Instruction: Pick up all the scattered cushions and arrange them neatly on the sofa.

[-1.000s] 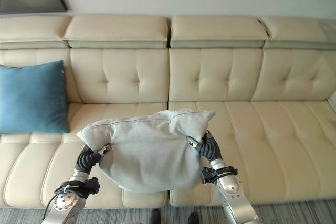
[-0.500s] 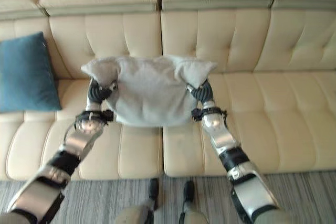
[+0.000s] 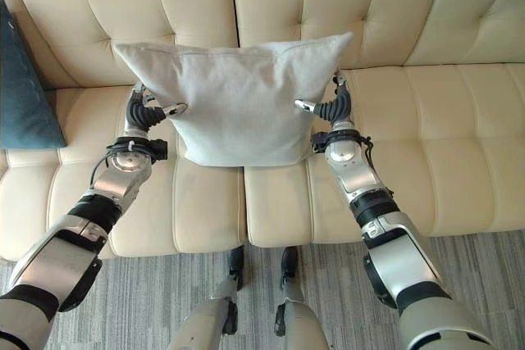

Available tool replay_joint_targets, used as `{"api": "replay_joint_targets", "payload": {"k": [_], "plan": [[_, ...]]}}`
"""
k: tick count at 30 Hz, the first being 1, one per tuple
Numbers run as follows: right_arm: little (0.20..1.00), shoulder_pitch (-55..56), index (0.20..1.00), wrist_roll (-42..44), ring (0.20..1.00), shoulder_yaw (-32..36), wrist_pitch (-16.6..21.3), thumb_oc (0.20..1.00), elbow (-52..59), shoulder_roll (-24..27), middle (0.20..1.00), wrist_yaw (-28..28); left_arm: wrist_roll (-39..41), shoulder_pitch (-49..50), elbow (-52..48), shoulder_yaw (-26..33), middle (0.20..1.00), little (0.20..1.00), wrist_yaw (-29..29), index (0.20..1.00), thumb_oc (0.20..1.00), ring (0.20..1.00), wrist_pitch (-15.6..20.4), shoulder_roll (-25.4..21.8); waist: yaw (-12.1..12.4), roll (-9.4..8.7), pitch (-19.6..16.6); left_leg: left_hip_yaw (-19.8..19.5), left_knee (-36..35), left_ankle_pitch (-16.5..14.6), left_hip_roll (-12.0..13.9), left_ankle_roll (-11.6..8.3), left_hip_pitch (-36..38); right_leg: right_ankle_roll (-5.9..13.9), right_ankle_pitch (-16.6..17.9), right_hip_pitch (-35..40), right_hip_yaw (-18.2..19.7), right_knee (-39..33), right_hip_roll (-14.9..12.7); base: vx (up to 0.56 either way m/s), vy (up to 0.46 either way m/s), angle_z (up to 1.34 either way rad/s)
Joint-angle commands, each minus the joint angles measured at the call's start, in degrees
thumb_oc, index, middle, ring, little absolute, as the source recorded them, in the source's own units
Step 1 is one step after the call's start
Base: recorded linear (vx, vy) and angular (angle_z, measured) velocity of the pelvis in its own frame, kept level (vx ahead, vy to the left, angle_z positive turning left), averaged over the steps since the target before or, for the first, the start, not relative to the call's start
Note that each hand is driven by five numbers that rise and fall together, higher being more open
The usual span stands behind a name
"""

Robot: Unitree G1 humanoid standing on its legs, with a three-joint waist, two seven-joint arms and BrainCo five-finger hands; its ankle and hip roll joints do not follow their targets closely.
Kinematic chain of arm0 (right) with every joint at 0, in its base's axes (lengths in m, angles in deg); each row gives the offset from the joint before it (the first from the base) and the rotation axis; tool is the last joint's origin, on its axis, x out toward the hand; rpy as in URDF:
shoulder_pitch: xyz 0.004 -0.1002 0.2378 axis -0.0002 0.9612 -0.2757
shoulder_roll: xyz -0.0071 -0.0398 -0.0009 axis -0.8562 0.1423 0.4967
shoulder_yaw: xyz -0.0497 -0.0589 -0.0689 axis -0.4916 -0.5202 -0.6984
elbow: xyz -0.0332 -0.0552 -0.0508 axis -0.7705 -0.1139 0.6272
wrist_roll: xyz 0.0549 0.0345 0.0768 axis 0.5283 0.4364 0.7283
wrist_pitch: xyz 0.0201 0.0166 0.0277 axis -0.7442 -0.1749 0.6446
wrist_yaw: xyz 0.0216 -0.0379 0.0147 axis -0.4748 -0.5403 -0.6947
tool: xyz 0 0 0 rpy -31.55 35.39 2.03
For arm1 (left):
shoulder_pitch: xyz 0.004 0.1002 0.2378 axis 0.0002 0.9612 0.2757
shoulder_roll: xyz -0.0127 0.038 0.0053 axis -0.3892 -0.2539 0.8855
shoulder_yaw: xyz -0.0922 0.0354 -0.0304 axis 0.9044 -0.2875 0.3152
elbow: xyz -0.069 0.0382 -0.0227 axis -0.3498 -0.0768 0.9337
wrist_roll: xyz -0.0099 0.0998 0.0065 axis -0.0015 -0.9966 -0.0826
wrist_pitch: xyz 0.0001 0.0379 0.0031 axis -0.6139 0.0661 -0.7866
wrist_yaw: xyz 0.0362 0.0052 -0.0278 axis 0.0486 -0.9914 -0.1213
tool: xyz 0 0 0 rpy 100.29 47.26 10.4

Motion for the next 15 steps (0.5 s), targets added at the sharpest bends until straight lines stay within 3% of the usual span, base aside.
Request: {"api": "replay_joint_targets", "payload": {"k": [1, 8, 10, 15], "plan": [[1.000, -4.27, 1.000, 4.39, 1.000, 2.47, 3.90, 1.000, 0.11, 2.20, 1.000, 0.82, 5.86, -2.97, 3.20, 3.21, 1.000, 1.000, -0.36, 1.000, 1.000, 1.000, 3.41, -4.17, 0.34, -1.71, -1.75, -0.61, -0.47, -3.94, -0.04, -3.76, 2.89, 4.27, -5.39, 1.19, 2.45, 4.86, -2.56, 0.00, 0.000, 0.00], [1.000, 0.81, 1.000, 15.48, 1.000, 9.97, 6.86, 1.000, 1.14, 1.63, 1.000, 0.56, 7.58, 2.81, -2.05, 7.78, 1.000, 1.000, -0.89, 1.000, 1.000, 1.000, 3.65, -6.81, 0.99, -1.36, -1.86, -0.89, -0.47, -4.47, -0.42, -3.63, 4.75, 4.18, -5.36, 3.22, 2.16, 4.28, -2.75, 0.00, 0.005, 0.00], [1.000, 5.13, 1.000, 16.99, 1.000, 12.10, 7.65, 1.000, 3.62, 0.57, 1.000, -0.47, 7.80, 7.49, -5.75, 9.86, 1.000, 1.000, -1.12, 1.000, 1.000, 1.000, 4.16, -4.98, 1.08, -1.37, -1.84, -0.86, -0.47, -4.69, -0.55, -3.58, 5.21, 4.16, -5.40, 3.80, 2.07, 4.11, -2.78, 0.01, 0.036, 0.03], [1.000, 25.97, 1.000, 14.39, 1.000, 16.44, 6.42, 1.000, 15.90, -2.38, 1.000, -7.90, 3.45, 29.59, -20.85, 15.57, 1.000, 1.000, -4.96, 1.000, 1.000, 1.000, 3.90, 1.25, 1.14, -2.27, -2.53, -0.66, -0.47, -5.87, -0.82, -3.11, 7.58, 4.22, -5.67, 6.72, 1.76, 3.07, -2.75, 0.04, 0.022, 0.04]]}}
